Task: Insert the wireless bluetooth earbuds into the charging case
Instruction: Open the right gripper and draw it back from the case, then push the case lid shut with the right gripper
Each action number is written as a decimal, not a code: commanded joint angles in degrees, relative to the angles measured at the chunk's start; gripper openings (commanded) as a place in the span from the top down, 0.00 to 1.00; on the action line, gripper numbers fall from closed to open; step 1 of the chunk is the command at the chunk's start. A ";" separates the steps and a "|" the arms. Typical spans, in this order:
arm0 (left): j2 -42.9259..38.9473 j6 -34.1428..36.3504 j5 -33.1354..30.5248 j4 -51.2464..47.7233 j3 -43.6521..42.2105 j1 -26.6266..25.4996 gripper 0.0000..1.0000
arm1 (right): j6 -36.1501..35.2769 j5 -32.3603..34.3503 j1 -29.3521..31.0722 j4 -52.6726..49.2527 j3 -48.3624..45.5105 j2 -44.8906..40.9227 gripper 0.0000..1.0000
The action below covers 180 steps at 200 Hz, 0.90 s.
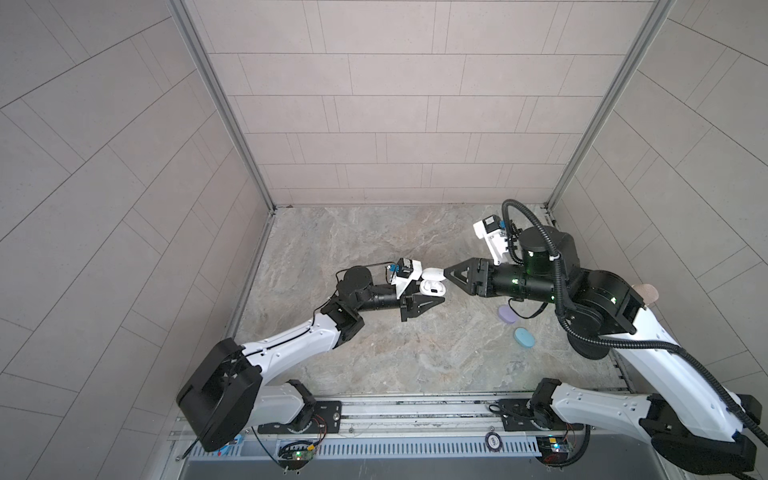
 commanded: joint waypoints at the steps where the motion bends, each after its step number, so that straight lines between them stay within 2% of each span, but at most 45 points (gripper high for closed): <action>1: -2.09 1.03 1.07 0.10 -0.40 -0.36 0.90 | -4.15 -0.16 -3.40 -4.10 1.69 3.17 0.55; 24: -2.73 1.31 1.13 -0.66 -0.59 -0.44 0.90 | -4.82 -2.28 -6.26 -2.42 1.70 5.94 0.56; 66: -3.23 1.92 1.49 -1.93 -0.32 -0.45 0.90 | -4.68 -5.01 -6.69 -0.12 2.32 9.34 0.64; 101: -3.45 2.11 1.22 -2.03 -0.32 -0.45 0.90 | -4.46 -6.59 -4.75 -0.35 1.73 9.38 0.66; 180: -3.46 2.26 0.51 -2.21 -0.20 -0.47 0.90 | -2.72 -5.35 0.45 -2.62 0.11 7.40 0.68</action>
